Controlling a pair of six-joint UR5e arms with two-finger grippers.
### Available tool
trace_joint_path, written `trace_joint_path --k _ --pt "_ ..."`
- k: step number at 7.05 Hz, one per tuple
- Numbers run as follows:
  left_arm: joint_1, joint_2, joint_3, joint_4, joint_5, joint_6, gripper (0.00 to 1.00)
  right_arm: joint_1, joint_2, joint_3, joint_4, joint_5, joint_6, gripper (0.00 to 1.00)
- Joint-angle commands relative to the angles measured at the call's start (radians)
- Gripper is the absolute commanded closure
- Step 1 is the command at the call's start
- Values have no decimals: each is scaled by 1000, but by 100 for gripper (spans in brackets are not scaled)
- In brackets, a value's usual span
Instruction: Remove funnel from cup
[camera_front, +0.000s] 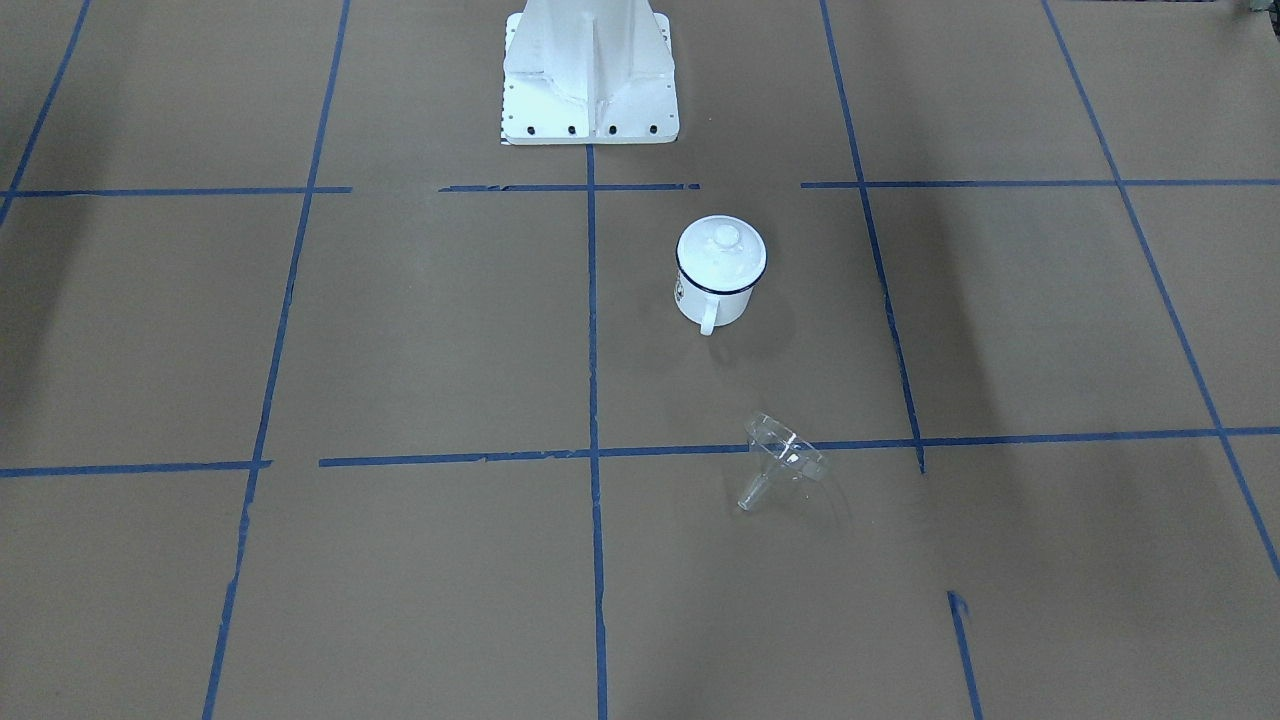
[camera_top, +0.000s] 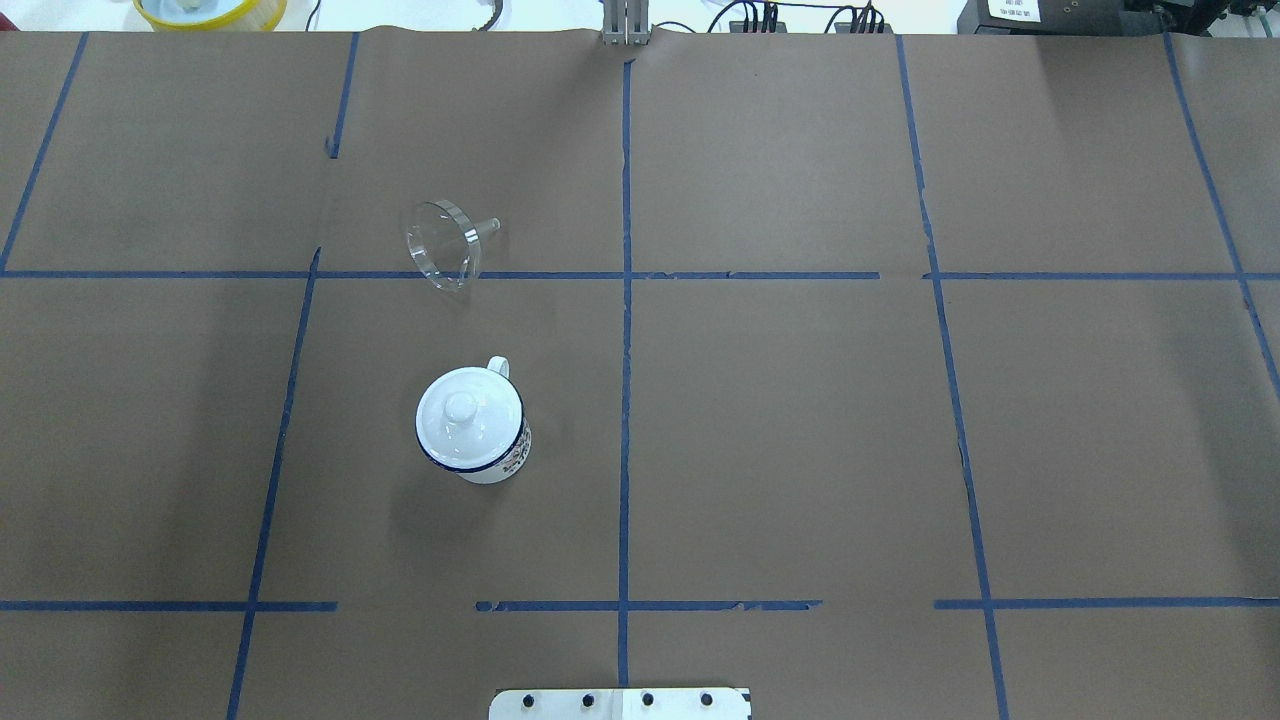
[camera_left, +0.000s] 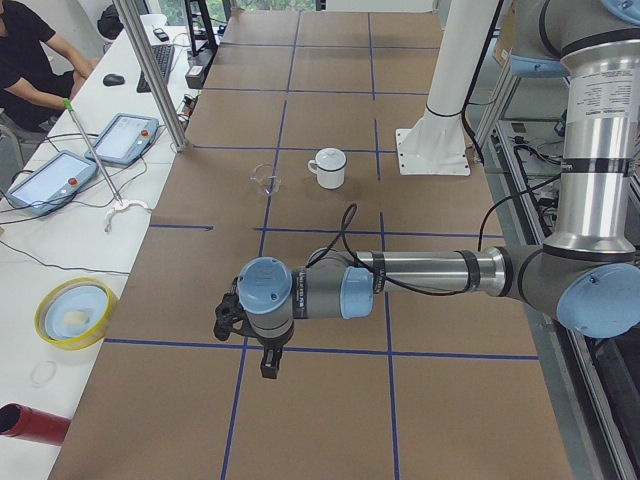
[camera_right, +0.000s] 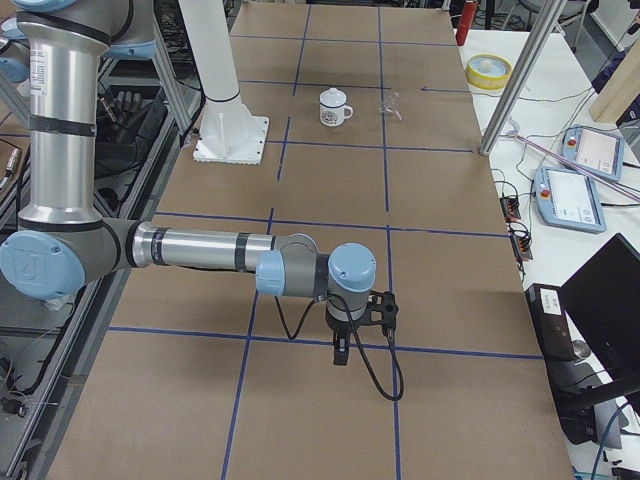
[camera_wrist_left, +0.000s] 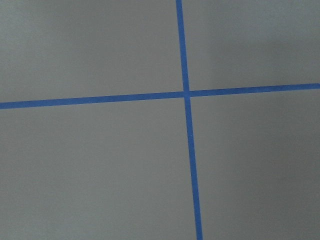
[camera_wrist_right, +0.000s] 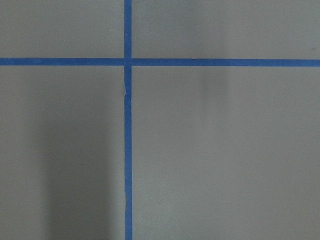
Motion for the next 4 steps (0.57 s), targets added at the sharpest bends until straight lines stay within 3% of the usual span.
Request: trace_joint_path --k 1,4 --pt "0 0 1 1 17 1 0 0 0 0 0 0 0 0" --pt "-2 -28 -8 75 18 1 0 0 0 1 0 0 0 0"
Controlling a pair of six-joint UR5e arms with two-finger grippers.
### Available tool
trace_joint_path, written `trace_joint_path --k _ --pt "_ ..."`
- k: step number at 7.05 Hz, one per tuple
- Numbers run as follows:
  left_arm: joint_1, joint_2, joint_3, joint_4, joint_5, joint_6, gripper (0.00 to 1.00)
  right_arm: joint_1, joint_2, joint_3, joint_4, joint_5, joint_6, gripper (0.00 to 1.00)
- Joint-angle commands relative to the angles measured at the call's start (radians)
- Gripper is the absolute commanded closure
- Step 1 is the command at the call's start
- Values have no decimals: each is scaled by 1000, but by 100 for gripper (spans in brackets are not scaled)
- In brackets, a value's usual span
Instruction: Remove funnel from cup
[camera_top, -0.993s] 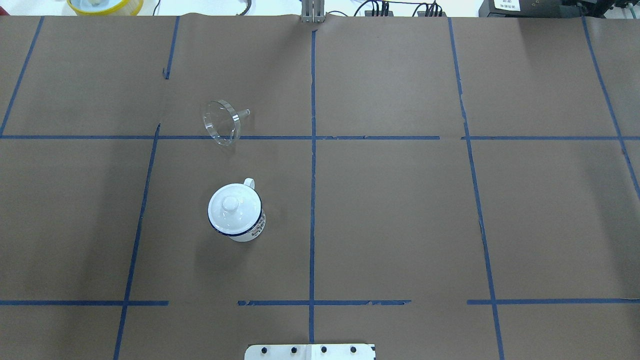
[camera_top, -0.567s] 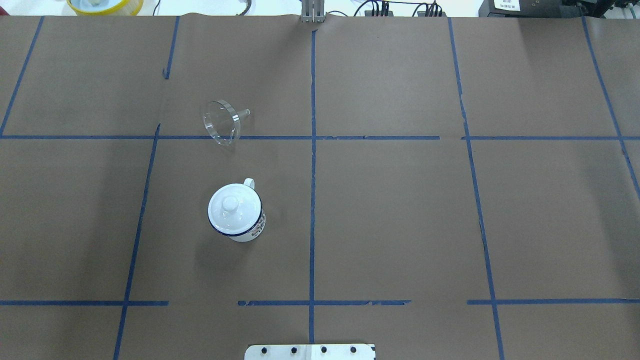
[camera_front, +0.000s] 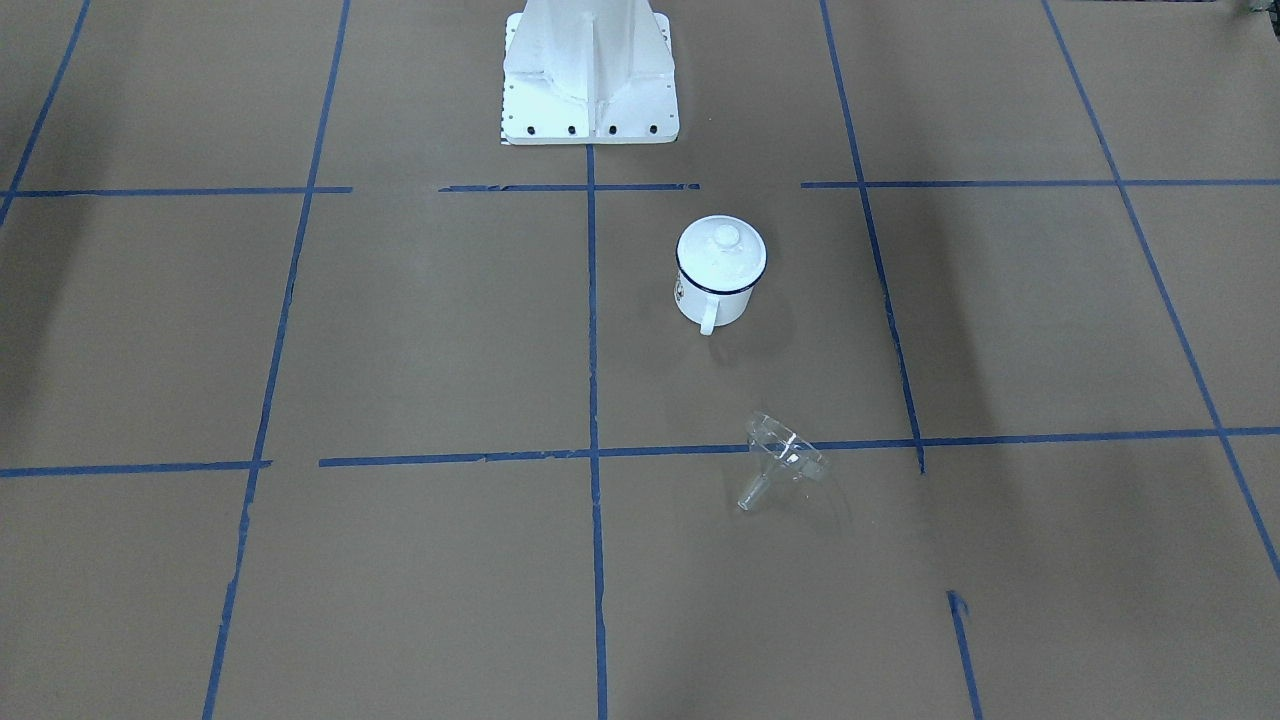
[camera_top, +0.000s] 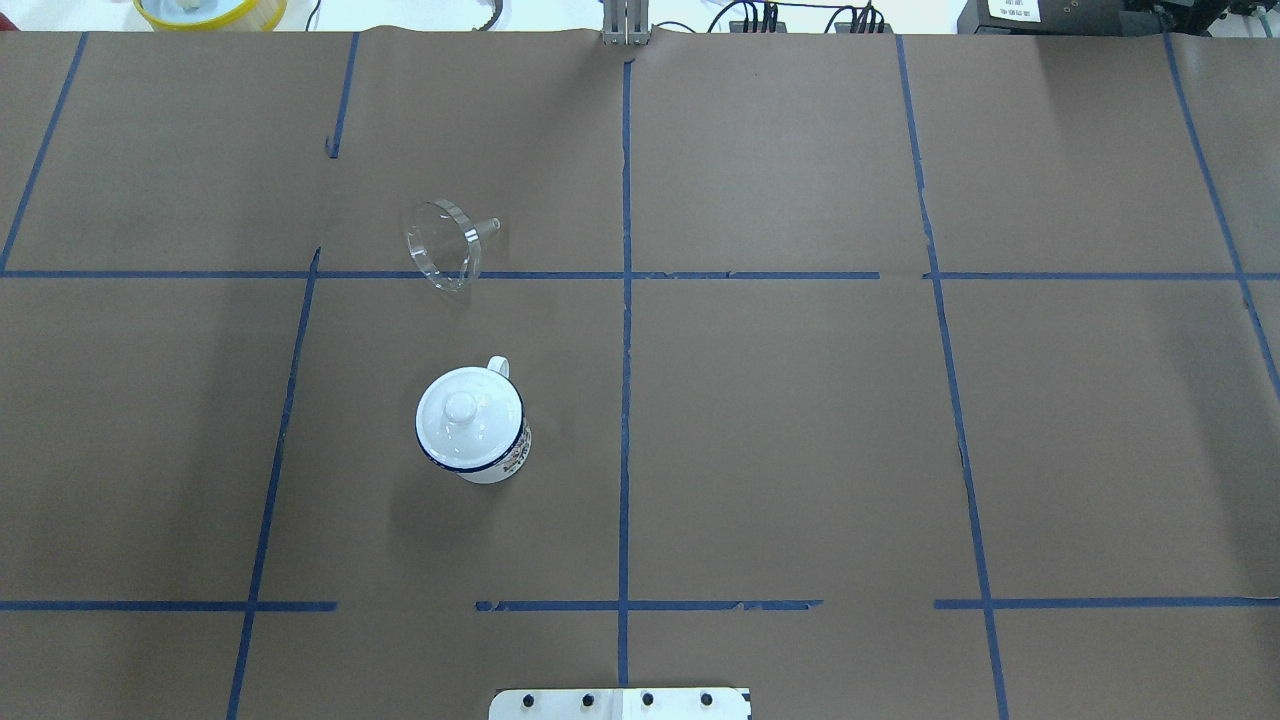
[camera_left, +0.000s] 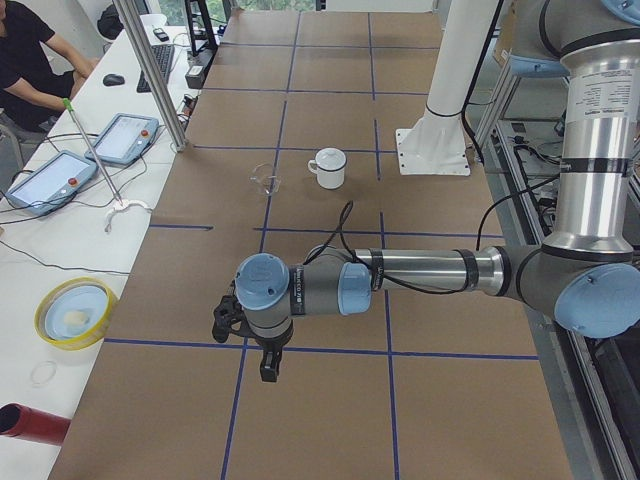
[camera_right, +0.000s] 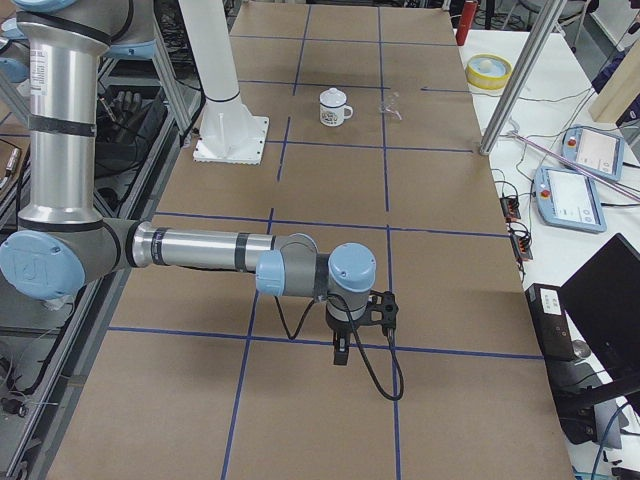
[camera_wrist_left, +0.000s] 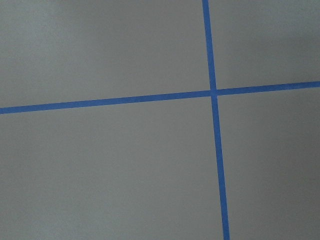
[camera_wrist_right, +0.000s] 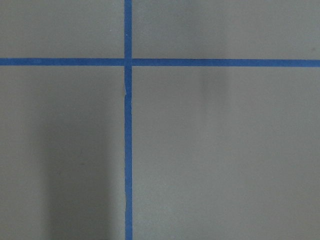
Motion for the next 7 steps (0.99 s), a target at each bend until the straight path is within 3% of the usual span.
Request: trace_joint_path --k 1,3,7 --pt "0 -17 -7 22 1 -1 0 0 0 0 0 0 0 0" --pt "0 -20 -1 26 50 1 0 0 0 0 0 0 0 0" --pt "0 -23 -7 25 47 4 0 0 0 0 0 0 0 0"
